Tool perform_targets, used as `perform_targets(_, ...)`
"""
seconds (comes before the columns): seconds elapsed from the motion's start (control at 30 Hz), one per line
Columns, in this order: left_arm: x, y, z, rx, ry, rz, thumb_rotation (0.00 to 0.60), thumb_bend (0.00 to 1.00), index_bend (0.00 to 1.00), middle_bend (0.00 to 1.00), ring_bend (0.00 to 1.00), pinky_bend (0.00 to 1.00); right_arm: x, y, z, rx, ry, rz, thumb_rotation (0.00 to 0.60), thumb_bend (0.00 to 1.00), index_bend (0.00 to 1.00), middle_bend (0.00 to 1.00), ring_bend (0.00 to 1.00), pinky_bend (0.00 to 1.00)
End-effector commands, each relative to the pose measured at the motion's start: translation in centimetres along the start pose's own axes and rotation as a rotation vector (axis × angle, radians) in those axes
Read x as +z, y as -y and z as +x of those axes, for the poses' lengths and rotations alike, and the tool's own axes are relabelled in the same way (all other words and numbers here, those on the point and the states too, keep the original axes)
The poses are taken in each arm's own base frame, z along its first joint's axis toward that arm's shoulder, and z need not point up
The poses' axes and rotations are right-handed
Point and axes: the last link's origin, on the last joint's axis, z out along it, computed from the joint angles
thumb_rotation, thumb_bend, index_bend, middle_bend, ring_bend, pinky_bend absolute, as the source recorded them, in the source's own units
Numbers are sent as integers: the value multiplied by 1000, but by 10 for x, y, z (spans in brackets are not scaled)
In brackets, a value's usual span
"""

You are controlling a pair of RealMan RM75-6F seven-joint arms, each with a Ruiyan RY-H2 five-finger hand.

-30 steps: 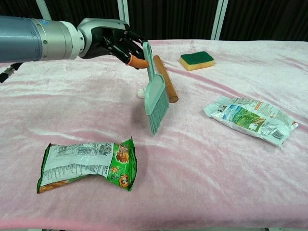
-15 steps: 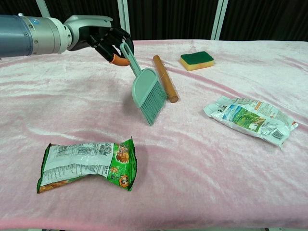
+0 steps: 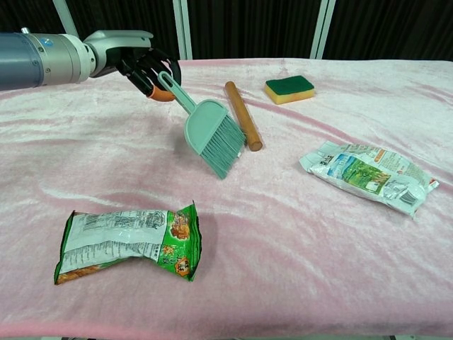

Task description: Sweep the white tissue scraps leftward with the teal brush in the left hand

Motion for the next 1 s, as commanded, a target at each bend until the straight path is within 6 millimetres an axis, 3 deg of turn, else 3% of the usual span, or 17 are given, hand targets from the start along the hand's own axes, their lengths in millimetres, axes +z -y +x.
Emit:
perform_targets(0.03, -2, 4, 3, 11, -3, 8, 600, 549, 773, 623, 246, 264, 0, 0, 0, 0, 0, 0, 600, 222, 168, 67, 144, 263)
perform_targets(0.17, -6, 12, 8, 28, -8, 27, 600, 549, 774, 623, 247, 264, 0, 0, 0, 0, 2, 0, 600, 222, 168, 67, 144, 263)
perform_targets(0.27, -12, 26, 15, 43, -4, 72, 600, 549, 774, 622, 246, 264, 0, 0, 0, 0, 3, 1, 600, 221, 168, 67, 144, 263)
perform_targets(0.3, -17, 40, 20, 35, -8, 116, 600, 549, 774, 622, 246, 264, 0, 0, -1, 0, 3, 1, 600, 222, 168, 67, 144, 263)
perform_targets(0.43, -23, 51, 25, 28, -8, 152, 600, 549, 774, 621, 247, 264, 0, 1, -1, -2, 3, 0, 600, 222, 168, 67, 144, 262)
perform_targets(0.67, -30, 56, 33, 57, -19, 156, 600, 549, 774, 621, 247, 264, 0, 1, -1, -3, 4, 0, 600, 223, 168, 67, 144, 263)
perform_targets(1.0, -46, 40, 70, 134, -146, 97, 600, 549, 774, 620, 246, 263, 0, 1, -1, -4, 5, 2, 600, 222, 168, 67, 144, 263)
